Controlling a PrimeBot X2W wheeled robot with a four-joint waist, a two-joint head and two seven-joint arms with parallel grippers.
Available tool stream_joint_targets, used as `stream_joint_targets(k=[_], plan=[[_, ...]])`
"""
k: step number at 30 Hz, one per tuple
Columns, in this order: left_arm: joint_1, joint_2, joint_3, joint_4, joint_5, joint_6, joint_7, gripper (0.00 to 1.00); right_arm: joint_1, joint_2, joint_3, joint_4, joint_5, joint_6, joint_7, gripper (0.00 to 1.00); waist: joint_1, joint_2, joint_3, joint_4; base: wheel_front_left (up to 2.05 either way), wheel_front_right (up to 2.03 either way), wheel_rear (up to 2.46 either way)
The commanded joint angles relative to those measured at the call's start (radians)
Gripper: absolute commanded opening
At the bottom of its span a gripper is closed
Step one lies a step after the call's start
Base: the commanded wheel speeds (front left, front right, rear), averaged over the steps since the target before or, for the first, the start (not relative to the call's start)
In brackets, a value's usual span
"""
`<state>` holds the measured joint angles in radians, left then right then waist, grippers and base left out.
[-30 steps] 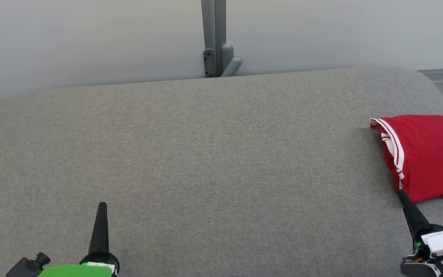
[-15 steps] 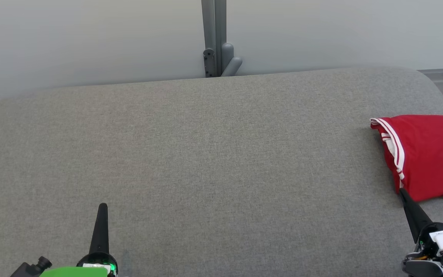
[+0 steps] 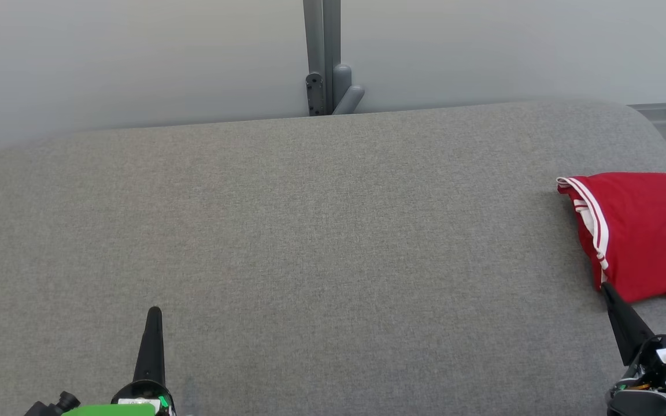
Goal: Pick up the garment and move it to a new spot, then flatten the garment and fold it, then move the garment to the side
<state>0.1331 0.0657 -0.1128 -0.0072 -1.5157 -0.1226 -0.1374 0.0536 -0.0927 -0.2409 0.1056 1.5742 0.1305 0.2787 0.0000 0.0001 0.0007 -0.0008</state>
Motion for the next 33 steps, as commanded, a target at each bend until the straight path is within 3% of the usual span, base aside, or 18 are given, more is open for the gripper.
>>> stream_joint_targets(k=[1,13,33], plan=[[0.013,-0.004,0.004,-0.007,-0.029,-0.004,0.003,0.00,-0.015,0.000,-0.007,0.003,0.024,0.000,0.010,0.00,0.0000,-0.0001,0.000,0.000,0.00,0.00,0.00],[0.023,-0.016,0.008,-0.016,-0.098,-0.012,0.007,0.00,-0.019,0.005,-0.025,0.015,0.101,0.000,0.041,0.00,0.0000,-0.0001,0.001,0.001,0.00,0.00,0.00],[0.022,-0.016,0.008,-0.015,-0.095,-0.012,0.008,0.00,-0.021,0.013,-0.036,0.015,0.087,0.000,0.051,0.00,0.0000,-0.0001,0.001,0.001,0.00,0.00,0.00]])
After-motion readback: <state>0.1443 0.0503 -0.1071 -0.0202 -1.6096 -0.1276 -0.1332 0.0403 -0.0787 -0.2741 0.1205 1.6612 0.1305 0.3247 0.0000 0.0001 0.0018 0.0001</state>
